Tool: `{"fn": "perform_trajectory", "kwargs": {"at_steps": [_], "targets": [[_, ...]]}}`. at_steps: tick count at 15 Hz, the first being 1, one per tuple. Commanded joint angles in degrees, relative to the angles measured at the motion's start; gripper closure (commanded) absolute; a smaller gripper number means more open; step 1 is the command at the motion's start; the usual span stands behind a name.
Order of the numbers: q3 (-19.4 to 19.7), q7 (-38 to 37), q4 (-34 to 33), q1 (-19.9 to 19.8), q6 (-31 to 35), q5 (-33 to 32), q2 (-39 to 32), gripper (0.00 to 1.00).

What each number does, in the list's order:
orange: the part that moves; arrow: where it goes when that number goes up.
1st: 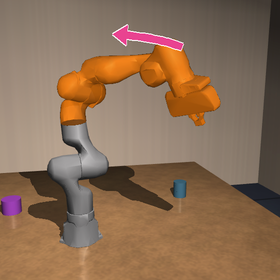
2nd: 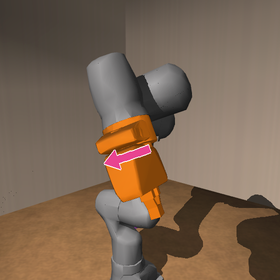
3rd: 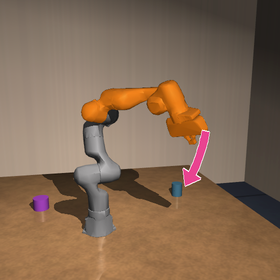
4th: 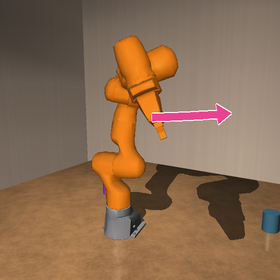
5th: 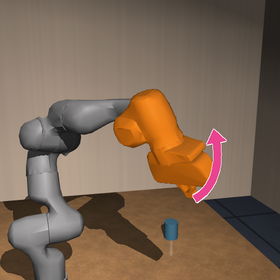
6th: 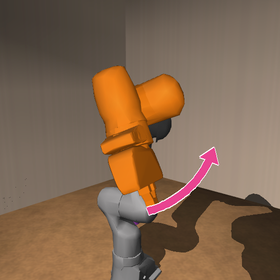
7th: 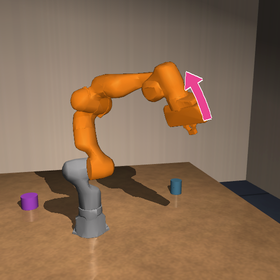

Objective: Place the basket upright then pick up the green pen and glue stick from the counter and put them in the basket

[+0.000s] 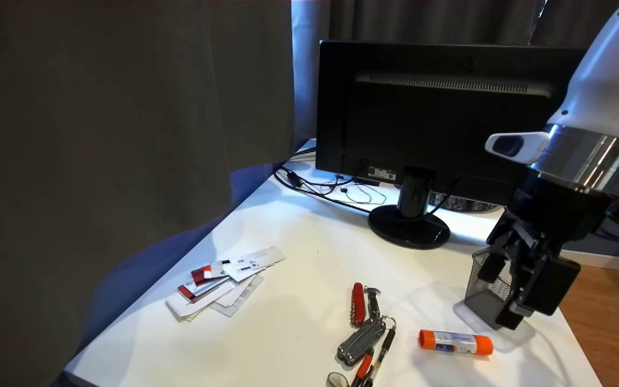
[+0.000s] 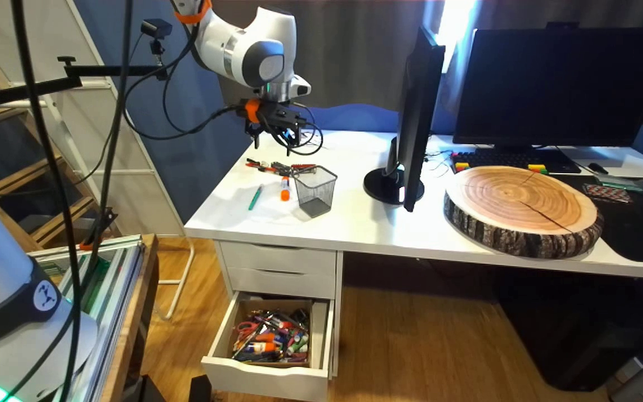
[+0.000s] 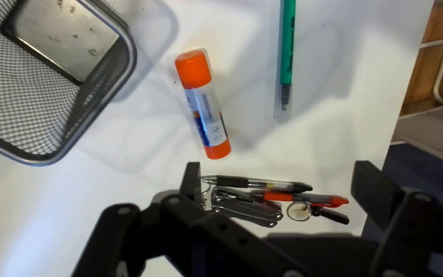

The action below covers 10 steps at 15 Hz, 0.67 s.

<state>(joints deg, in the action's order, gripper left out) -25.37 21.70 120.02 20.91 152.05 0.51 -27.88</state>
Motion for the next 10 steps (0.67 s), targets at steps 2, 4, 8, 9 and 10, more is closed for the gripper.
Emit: {"fn": "perform_trajectory", "kwargs": {"at_steps": [2,4,8,9,10], "targets": [[-4.9,5.5,0.7,-2.6,9.0,0.0,-6.6,0.0],[-6.2,6.1,1.6,-3.1,12.0,-1.2,-8.2,0.0],[-9.5,8.2,4.1,-6.3,15.1,-2.8,-10.7,0.0],[-10.2,8.5,4.8,-7.1,15.8,-3.2,-11.4,0.0],[-11.1,9.2,5.1,-8.2,15.8,-3.6,-12.4,0.0]]}}
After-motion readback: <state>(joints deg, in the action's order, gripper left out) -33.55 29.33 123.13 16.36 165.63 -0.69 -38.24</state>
